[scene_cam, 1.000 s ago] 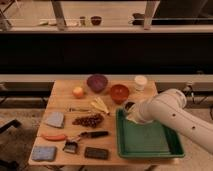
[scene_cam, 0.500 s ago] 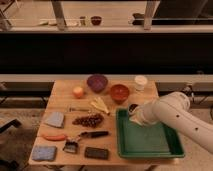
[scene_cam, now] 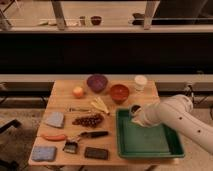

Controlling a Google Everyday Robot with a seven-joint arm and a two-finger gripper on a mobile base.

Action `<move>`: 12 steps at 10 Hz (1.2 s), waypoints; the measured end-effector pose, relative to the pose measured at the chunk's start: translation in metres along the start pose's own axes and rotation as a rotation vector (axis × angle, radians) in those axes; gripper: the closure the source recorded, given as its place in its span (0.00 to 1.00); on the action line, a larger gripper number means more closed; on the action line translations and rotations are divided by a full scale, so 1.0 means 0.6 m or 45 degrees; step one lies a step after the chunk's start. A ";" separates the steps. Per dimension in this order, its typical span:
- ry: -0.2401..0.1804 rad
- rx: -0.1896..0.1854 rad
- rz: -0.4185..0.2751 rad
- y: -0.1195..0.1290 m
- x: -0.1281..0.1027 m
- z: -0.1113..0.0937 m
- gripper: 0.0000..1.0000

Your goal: Stack cups into tray

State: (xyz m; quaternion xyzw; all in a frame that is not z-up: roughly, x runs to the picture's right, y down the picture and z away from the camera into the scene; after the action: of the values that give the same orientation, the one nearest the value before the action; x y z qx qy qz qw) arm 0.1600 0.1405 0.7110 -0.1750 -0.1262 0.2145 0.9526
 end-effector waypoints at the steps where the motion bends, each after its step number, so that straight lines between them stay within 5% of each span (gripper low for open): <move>1: 0.004 -0.006 0.007 0.001 0.007 0.002 0.90; 10: 0.002 0.000 0.023 0.014 0.046 0.017 0.78; 12: -0.004 0.001 0.022 0.015 0.051 0.024 0.64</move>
State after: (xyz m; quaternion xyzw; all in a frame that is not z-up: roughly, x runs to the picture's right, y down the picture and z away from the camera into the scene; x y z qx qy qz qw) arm 0.1788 0.1660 0.7254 -0.1755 -0.1263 0.2230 0.9506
